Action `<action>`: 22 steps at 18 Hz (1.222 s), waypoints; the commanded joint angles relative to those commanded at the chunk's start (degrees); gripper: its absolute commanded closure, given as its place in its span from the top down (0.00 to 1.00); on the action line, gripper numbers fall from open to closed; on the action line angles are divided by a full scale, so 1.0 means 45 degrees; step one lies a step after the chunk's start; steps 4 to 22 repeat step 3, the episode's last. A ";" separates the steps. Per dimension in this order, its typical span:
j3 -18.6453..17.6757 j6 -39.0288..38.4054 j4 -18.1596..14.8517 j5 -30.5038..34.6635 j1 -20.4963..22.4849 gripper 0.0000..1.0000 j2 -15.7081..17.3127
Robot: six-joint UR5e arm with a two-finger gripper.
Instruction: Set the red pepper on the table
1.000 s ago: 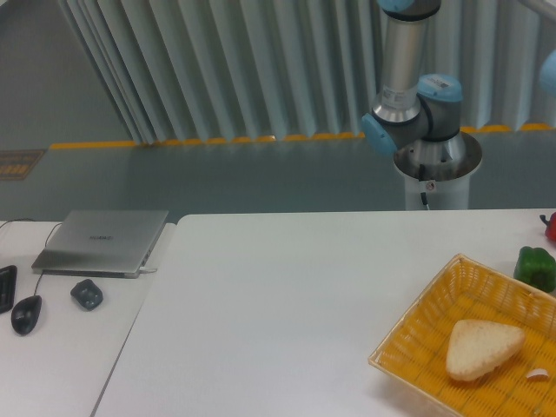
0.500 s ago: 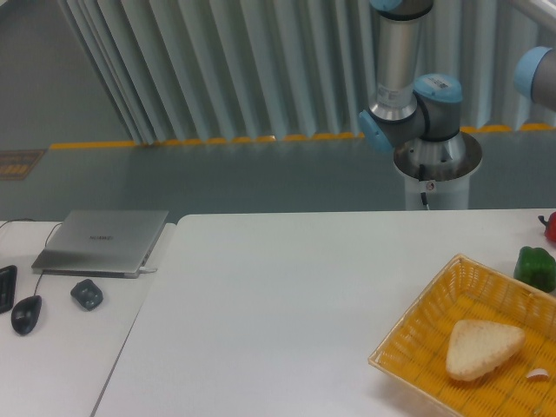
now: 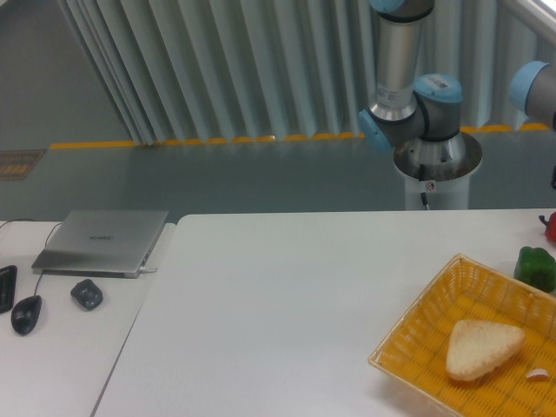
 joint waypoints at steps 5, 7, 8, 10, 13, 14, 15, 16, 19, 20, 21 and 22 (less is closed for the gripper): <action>0.0000 0.0000 -0.0019 0.0000 0.0000 1.00 -0.0020; 0.0000 0.0000 -0.0019 0.0000 0.0000 1.00 -0.0020; 0.0000 0.0000 -0.0019 0.0000 0.0000 1.00 -0.0020; 0.0000 0.0000 -0.0019 0.0000 0.0000 1.00 -0.0020; 0.0000 0.0000 -0.0019 0.0000 0.0000 1.00 -0.0020; 0.0000 0.0000 -0.0019 0.0000 0.0000 1.00 -0.0020; 0.0000 0.0000 -0.0019 0.0000 0.0000 1.00 -0.0020; 0.0000 0.0000 -0.0019 0.0000 0.0000 1.00 -0.0020; 0.0000 0.0000 -0.0019 0.0000 0.0000 1.00 -0.0020; 0.0000 0.0000 -0.0019 0.0000 0.0000 1.00 -0.0020; 0.0000 0.0000 -0.0019 0.0000 0.0000 1.00 -0.0020; 0.0000 0.0000 -0.0019 0.0000 0.0000 1.00 -0.0020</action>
